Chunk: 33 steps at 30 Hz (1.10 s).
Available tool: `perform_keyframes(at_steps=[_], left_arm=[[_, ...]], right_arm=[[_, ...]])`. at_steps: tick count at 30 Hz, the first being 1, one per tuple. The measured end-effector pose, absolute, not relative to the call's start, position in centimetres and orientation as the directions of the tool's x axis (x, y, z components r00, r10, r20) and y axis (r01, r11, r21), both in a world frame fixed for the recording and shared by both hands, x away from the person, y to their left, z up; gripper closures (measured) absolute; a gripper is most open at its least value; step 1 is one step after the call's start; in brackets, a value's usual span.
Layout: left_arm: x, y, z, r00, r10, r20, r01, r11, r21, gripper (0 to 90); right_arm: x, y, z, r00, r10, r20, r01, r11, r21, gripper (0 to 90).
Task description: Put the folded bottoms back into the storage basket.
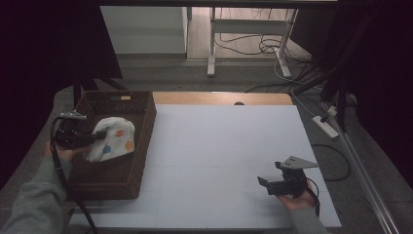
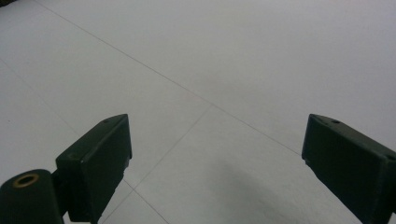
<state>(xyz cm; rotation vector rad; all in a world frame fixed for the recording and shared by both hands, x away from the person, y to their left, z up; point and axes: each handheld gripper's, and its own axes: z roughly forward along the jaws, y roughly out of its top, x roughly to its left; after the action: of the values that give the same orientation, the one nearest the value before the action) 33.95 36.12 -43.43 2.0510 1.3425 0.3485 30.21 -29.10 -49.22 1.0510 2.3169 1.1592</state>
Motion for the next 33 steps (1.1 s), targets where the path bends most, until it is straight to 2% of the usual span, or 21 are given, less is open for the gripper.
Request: perform_keyframes(at_steps=[13,33], left_arm=[[35.5,35.4,-44.5,0.454,0.883,-0.117,0.744,-0.304,0.595,72.1],[36.7,36.0,-45.6,0.412,0.904,-0.109,0.784,-0.291,0.549,68.6]], right_arm=[[30.2,-29.1,-49.2,-0.666,0.745,0.024,0.465,0.39,0.795,8.5],[30.3,-29.1,-49.3,-0.668,0.744,0.025,0.466,0.392,0.793,8.5]])
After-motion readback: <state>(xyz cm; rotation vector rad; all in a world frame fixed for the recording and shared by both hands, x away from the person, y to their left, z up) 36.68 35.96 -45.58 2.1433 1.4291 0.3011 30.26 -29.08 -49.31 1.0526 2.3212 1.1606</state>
